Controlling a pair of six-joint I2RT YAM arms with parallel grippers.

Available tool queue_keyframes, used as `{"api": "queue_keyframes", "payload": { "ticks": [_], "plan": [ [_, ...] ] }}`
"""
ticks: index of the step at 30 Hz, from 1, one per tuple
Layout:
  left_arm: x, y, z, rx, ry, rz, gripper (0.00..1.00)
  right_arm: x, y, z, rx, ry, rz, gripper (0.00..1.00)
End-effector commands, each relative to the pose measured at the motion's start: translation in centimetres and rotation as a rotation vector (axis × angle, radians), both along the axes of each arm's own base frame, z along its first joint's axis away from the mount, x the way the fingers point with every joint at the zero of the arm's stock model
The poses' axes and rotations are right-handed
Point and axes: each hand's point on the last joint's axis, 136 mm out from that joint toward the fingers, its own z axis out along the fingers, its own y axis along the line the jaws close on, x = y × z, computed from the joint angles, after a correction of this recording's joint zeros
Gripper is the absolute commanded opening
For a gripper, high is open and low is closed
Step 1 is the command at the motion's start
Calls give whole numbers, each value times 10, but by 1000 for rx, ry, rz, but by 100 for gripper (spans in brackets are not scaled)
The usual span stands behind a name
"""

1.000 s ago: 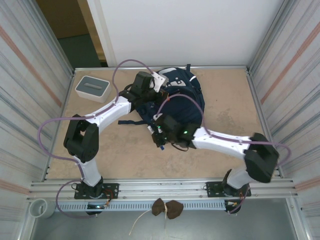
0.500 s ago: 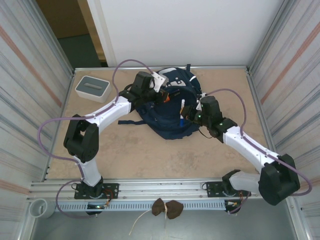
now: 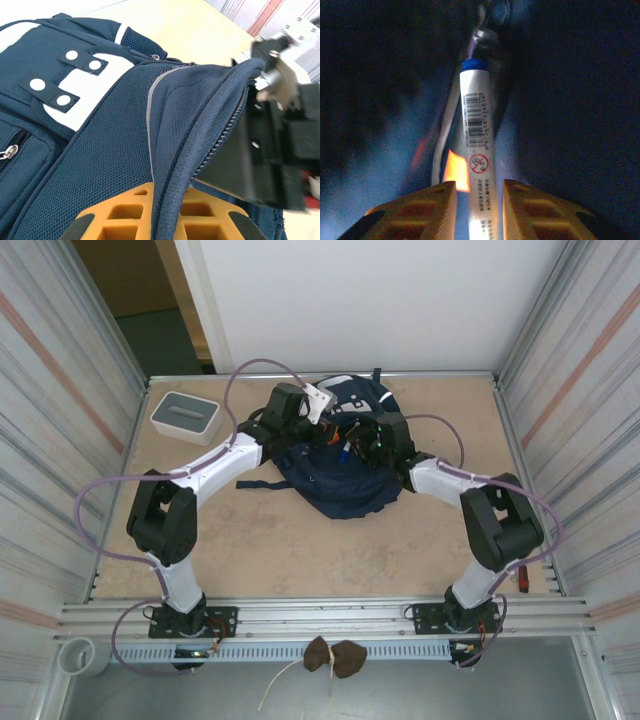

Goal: Pack the student bag

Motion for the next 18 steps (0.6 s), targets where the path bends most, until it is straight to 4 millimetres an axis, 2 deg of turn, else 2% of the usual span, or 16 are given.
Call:
{"api": "queue_keyframes", "payload": {
  "ticks": [1, 3, 6, 9, 12, 15, 18],
  "plan": [
    [-14, -7, 76, -133, -143, -43, 0, 11, 5, 33, 20, -80, 8, 38],
    [-14, -5, 74, -126, -149, -35, 0, 0, 4, 41, -24, -96, 57, 43],
    [-13, -3, 73, -123, -157, -21, 0, -29, -8, 55, -127, -136, 114, 45],
    [-13, -2, 71, -123, -150, -15, 0, -64, -34, 57, -214, -141, 116, 47],
    [-15, -2, 69, -127, -141, -17, 0, -92, -68, 46, -312, -111, 92, 49],
    [-18, -1, 67, -133, -135, -17, 0, -103, -101, 35, -368, -79, 46, 53],
    [-21, 1, 63, -138, -119, -10, 0, -99, -118, 27, -381, -48, 25, 56]
  ]
}}
